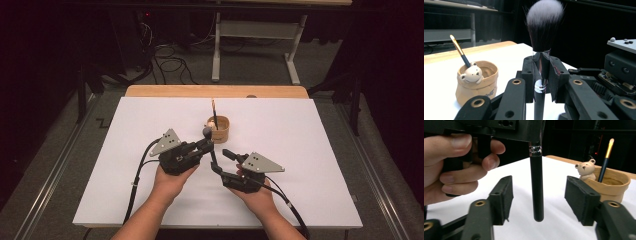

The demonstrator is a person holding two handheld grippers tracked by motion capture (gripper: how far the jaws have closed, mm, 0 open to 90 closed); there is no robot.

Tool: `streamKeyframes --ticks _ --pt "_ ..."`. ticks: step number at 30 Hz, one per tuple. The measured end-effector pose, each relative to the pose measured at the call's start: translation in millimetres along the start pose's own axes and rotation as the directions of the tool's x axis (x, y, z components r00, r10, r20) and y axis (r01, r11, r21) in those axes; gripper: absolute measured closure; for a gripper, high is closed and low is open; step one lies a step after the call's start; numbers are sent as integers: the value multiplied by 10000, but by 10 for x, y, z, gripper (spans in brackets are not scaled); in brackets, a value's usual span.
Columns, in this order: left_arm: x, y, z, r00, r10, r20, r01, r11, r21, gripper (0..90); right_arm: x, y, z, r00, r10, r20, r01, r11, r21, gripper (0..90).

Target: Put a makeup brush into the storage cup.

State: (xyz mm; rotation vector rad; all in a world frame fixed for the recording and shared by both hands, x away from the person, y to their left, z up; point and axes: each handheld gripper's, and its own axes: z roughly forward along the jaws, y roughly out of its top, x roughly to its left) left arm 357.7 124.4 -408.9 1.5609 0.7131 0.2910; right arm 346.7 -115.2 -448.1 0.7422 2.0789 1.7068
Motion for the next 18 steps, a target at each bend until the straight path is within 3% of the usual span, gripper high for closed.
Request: streamKeyframes --ticks 8,18 --pt "20 9 -16 9999 6 -110 -5 10000 38 768 6 8 11 9999 -48 -90 50 9996 280 196" --pt "64 24 -58 9995 23 -306 -24 10000 -28 768 -21 28 -24 9999 -106 -127 115 9976 682 76"
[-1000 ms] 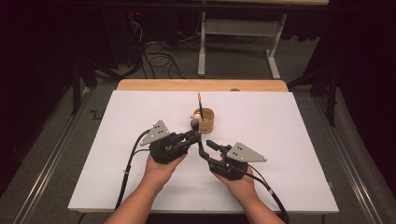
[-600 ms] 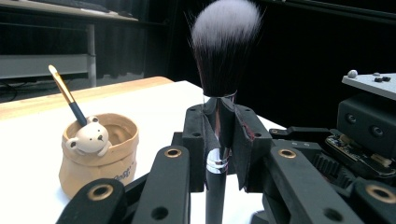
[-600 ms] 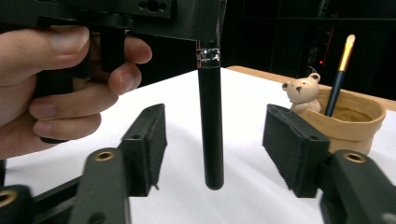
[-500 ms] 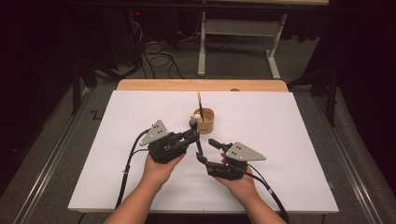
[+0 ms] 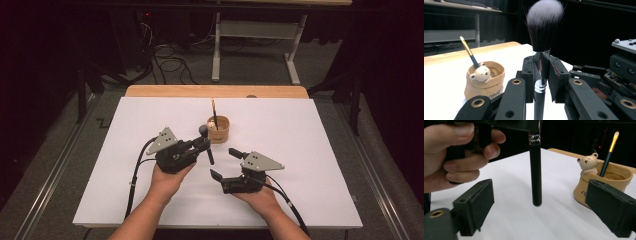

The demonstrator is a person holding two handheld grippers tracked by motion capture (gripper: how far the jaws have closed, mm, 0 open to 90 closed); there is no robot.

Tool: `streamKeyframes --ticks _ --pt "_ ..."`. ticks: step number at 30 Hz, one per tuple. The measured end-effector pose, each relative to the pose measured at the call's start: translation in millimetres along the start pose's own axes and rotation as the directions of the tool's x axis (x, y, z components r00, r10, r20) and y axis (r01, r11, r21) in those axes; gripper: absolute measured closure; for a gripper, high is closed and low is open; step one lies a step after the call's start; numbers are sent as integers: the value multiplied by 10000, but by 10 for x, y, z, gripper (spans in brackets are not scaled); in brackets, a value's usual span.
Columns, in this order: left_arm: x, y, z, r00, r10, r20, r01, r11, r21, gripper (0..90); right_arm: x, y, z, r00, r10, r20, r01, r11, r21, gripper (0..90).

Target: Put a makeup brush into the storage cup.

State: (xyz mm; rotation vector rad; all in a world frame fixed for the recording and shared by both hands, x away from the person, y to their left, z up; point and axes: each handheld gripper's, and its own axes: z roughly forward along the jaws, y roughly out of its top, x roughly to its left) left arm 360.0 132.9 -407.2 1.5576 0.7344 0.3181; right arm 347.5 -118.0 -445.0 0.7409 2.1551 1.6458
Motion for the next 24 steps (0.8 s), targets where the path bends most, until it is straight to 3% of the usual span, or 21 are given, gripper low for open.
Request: streamKeyframes --ticks 6,14,24 --pt "24 -2 -13 10000 3 -98 -2 10000 59 768 -42 12 -45 10000 20 89 -23 9995 326 4" --pt "50 -3 0 9996 -16 -293 18 10000 60 768 -121 -12 -171 9992 -163 374 149 9992 367 3" --pt "111 -3 25 9984 -125 -548 125 9999 6 768 -327 -112 -434 9956 -6 940 -42 9987 506 3"
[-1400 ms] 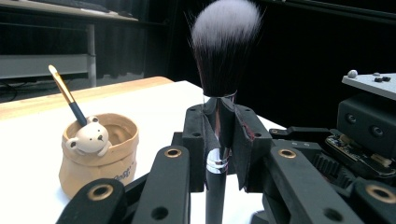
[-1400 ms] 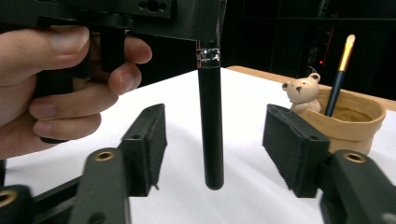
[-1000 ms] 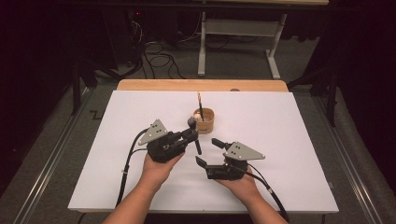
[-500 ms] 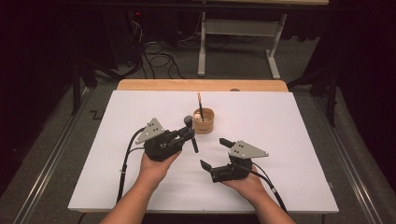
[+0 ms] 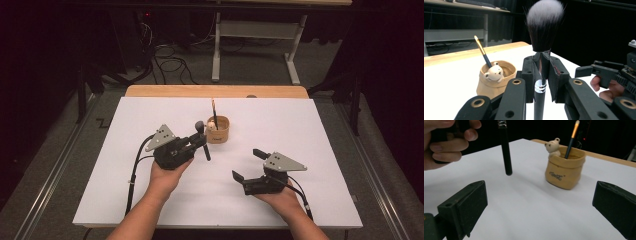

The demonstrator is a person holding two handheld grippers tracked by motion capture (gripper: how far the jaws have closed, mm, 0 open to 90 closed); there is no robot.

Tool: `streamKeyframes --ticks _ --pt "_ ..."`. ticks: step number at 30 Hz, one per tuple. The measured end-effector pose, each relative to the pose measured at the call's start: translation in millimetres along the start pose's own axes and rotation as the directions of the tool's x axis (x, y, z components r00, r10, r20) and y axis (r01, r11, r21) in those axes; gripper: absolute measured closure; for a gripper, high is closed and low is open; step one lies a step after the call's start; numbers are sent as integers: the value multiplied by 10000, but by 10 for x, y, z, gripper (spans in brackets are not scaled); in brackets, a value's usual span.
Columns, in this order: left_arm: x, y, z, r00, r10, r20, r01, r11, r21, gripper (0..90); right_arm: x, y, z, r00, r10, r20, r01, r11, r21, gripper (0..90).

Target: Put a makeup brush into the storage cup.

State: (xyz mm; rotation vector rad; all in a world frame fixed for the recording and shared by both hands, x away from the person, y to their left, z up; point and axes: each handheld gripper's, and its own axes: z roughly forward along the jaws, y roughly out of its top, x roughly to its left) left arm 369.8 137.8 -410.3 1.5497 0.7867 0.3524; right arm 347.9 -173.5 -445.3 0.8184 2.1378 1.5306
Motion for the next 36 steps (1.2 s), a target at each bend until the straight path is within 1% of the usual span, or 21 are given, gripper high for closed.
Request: streamKeyframes --ticks 7,9,12,15,20,22,26,28,29,32,36 --pt "37 6 47 9999 -50 -146 50 10000 -34 768 -138 -101 -169 9990 -76 433 69 9998 166 3" --pt "43 14 63 9999 -30 -166 29 10000 -23 769 -166 -130 -206 9987 -18 519 5 9997 255 3" --pt "42 30 90 9998 10 -194 -10 10000 -9 768 -202 -170 -247 9980 -56 636 42 9997 222 3" --pt "39 39 113 9998 58 -185 -57 10000 28 768 -228 -211 -278 9973 19 740 -35 9998 212 3" --pt "33 40 144 9999 32 -160 -30 9999 143 768 -261 -266 -300 9963 259 817 -271 9995 139 3" --pt "33 52 166 9998 103 -171 -99 9997 214 768 -263 -274 -305 9957 397 839 -404 9992 71 3" --pt "39 93 192 9998 140 -166 -138 9999 92 768 -283 -285 -306 9947 447 931 -445 9990 -36 3" --pt "43 108 213 9998 79 -176 -79 10000 26 768 -290 -291 -307 9938 582 949 -576 9983 -84 3" --pt "44 114 227 9998 69 -167 -69 10000 37 768 -298 -296 -305 9944 500 927 -495 9987 -82 3" --pt "33 125 270 9999 75 -107 -74 9999 95 769 -304 -323 -316 9935 647 932 -644 9979 -63 3" --pt "7 134 329 9998 153 -82 -151 9997 168 768 -314 -346 -353 9940 604 910 -595 9981 -126 3"
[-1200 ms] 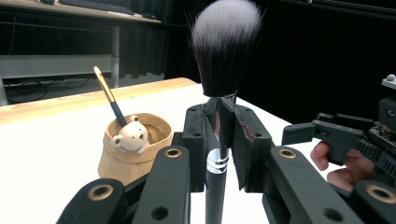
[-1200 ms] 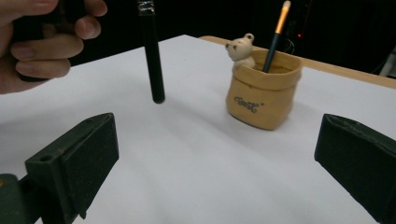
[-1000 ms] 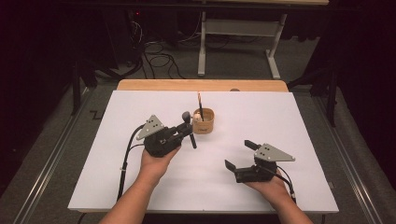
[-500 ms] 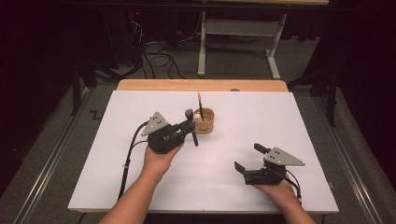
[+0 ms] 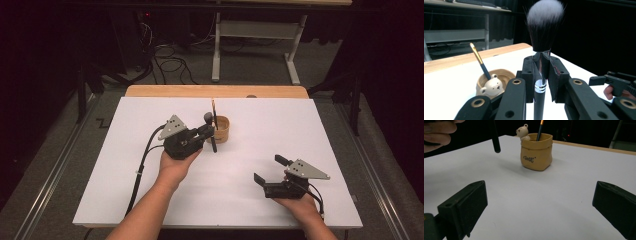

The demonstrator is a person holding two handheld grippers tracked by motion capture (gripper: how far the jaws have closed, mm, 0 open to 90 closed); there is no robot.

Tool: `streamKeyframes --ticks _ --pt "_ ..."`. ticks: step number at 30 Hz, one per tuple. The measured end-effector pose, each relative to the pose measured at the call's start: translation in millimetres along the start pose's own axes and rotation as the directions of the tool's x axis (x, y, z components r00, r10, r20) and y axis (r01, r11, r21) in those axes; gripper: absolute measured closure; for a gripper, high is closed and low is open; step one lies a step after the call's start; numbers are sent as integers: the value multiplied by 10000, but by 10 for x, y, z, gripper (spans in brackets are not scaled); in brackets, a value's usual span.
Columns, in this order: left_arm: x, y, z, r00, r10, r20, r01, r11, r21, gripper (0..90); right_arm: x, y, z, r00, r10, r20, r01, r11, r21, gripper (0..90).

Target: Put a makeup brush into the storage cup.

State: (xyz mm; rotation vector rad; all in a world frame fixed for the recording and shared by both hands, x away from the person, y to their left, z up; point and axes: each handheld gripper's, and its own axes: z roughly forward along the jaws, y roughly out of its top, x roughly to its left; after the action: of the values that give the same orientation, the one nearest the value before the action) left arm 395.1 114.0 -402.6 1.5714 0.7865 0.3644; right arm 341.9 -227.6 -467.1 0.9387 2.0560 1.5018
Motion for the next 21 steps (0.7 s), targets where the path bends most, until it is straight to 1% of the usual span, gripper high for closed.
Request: streamKeyframes --ticks 2,5,8,9,12,14,16,21 --pt "-4 7 39 10000 12 11 -12 10000 12 768 -7 1 -27 10000 -59 48 59 10000 -62 3" --pt "1 24 99 10000 7 0 -7 10000 37 768 -28 8 -61 9999 52 92 -50 9998 -202 3" --pt "28 49 139 10000 11 -65 -11 10000 16 768 -41 -1 -65 9999 40 132 -37 9998 -189 3" --pt "34 57 150 10000 -43 -78 43 10000 -16 768 -40 -4 -64 9999 19 155 -16 9998 -173 3" --pt "67 86 178 9999 -30 -161 28 9999 -102 768 -32 -13 -60 9999 -30 104 31 9999 -95 3" --pt "85 104 199 9997 -107 -212 104 9998 -153 769 -25 -16 -58 9999 -60 81 61 9999 -93 3" --pt "115 124 217 9996 -70 -271 65 9998 -197 769 -21 -19 -57 10000 -47 63 47 10000 -68 3" --pt "158 171 279 9993 -182 -328 172 9994 -302 769 -16 -24 -57 9999 -105 21 105 9999 -39 3"
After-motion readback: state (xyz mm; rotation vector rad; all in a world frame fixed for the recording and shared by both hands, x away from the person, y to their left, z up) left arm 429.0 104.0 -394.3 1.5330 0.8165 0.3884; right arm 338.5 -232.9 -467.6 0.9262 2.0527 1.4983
